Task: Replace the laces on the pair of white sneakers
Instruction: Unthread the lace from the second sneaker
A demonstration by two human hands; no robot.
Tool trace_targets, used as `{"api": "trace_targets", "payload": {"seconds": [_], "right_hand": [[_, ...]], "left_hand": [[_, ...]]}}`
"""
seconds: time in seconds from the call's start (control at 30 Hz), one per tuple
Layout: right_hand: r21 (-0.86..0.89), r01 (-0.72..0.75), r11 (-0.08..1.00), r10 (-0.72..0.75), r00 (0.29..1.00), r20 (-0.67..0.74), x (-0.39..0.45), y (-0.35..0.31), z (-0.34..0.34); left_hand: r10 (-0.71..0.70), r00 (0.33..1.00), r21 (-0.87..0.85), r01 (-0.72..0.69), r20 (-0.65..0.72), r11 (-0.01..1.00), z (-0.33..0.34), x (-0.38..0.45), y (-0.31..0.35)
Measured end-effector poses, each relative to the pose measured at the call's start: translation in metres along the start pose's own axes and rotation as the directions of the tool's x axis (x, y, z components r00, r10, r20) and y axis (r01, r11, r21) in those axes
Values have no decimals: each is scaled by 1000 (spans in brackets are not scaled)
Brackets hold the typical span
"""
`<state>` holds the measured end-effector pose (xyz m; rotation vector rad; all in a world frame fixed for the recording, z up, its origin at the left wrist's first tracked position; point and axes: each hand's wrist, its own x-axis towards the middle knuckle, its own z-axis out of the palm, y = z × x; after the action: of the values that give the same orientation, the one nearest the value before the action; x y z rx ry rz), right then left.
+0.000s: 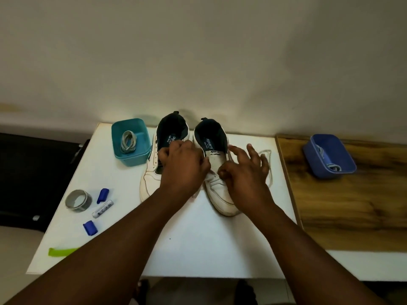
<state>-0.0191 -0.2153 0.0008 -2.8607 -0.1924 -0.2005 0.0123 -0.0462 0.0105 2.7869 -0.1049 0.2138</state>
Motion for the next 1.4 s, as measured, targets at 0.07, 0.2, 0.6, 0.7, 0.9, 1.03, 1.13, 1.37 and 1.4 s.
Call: {"api": "trace_targets", "payload": {"seconds": [0.07, 0.2, 0.6, 0.7, 0.9, 1.03, 1.13, 1.37, 1.4], "right_hand": [[7, -122, 992, 122, 988, -94, 5, 20, -8], [81, -233, 969, 246, 944, -222, 7, 44, -35], [139, -461, 877, 481, 838, -257, 5, 47, -30], [383, -652, 655, 741, 654, -153, 2, 59, -31], [30, 28, 999, -27, 999, -19, -2, 3, -2], [-35, -27, 999, 29, 998, 51, -1, 3, 1], [-27, -171, 985, 165, 975, -151, 1, 19, -10], [197, -500, 843, 537, 794, -284, 2, 47, -22], [287, -542, 790, 606, 760, -236, 5, 51, -22]], "left_hand": [[-12, 1000, 3, 12, -2, 1000, -1, 2, -4], [-23, 1000, -14, 23, 10, 1000, -2, 4, -4], [-40, 999, -41, 41, 31, 998, -3, 4, -5], [-9, 999, -55, 11, 36, 998, -3, 3, -2], [24, 999, -59, -23, 27, 998, 0, 3, -3], [40, 999, -42, -39, 35, 998, -1, 2, -4], [20, 999, -11, -19, 47, 1000, 1, 4, 1], [33, 999, -1, -33, 33, 999, 2, 5, -2], [34, 999, -2, -34, 34, 999, 1, 5, -2]]}}
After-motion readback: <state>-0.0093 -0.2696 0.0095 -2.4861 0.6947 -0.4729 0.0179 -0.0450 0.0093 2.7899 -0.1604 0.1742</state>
